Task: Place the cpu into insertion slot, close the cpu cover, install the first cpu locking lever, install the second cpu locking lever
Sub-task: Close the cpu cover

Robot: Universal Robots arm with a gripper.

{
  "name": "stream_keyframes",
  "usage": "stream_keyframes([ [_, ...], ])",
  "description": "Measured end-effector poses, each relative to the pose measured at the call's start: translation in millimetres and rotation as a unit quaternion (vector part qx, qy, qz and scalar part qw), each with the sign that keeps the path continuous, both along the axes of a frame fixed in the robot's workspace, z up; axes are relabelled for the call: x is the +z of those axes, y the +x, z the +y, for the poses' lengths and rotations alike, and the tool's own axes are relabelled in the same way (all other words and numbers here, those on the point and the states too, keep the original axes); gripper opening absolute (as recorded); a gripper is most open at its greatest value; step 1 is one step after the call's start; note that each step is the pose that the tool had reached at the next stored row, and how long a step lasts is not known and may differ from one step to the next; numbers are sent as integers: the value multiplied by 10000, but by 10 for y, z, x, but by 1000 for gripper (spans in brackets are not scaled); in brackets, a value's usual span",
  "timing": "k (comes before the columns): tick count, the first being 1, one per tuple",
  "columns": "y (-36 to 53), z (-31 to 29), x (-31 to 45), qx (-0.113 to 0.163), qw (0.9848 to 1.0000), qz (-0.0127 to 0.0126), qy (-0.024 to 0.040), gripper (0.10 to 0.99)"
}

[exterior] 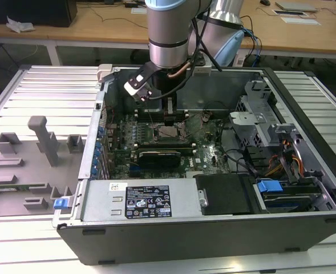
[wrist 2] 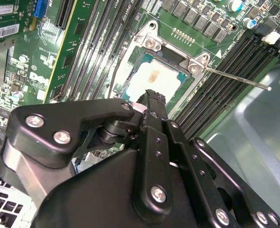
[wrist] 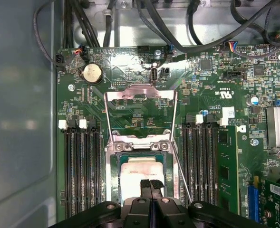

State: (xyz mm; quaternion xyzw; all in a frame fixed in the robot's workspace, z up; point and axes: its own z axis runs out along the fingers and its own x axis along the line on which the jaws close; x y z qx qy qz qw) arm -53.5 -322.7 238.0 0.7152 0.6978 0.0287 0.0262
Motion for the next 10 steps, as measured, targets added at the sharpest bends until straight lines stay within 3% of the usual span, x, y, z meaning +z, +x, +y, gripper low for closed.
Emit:
stream_keyframes([
  [10,1,0,214,0,10000,-1,1,106],
])
